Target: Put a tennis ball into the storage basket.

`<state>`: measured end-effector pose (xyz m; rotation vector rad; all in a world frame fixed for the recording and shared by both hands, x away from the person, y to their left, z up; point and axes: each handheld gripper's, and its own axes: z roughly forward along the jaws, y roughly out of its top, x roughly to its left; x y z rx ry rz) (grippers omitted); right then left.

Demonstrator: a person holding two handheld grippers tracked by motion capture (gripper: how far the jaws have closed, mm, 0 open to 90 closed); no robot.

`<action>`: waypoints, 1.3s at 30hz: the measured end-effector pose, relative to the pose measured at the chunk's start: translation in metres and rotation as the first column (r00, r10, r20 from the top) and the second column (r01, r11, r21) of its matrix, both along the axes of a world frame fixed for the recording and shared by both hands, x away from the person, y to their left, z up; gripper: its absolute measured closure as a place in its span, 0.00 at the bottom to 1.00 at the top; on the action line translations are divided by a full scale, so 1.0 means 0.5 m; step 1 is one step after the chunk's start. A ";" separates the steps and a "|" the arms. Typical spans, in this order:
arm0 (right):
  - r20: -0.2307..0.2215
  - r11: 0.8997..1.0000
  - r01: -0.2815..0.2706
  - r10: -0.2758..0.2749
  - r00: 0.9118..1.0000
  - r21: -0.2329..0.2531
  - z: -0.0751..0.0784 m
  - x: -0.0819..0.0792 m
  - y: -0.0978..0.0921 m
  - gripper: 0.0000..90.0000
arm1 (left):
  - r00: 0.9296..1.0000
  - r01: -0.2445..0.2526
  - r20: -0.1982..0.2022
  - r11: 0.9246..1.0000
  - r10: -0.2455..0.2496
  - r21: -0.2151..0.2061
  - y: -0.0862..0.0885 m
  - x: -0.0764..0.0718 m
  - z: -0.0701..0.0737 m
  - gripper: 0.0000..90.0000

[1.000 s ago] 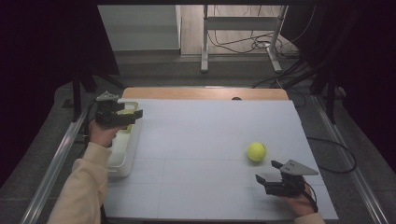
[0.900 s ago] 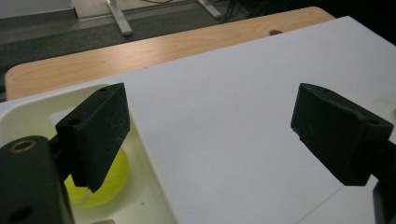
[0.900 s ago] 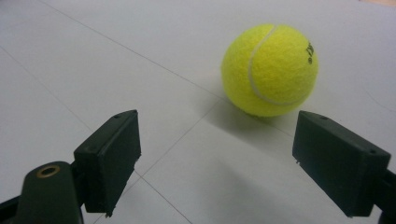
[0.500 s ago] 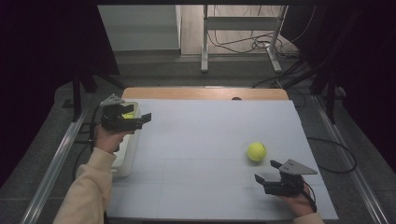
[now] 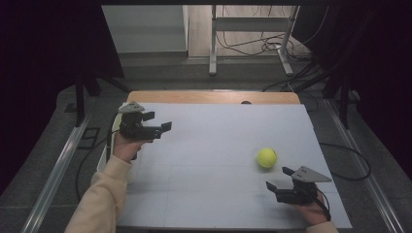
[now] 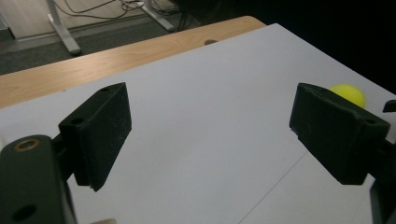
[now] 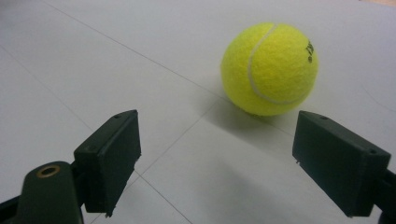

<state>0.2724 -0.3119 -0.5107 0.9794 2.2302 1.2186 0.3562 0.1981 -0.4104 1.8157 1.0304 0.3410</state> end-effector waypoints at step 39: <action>0.015 1.000 0.000 0.000 1.000 -0.005 0.002 0.007 0.007 0.18 | 0.988 0.155 -0.016 0.988 -0.155 -0.004 -0.132 0.015 -0.033 0.15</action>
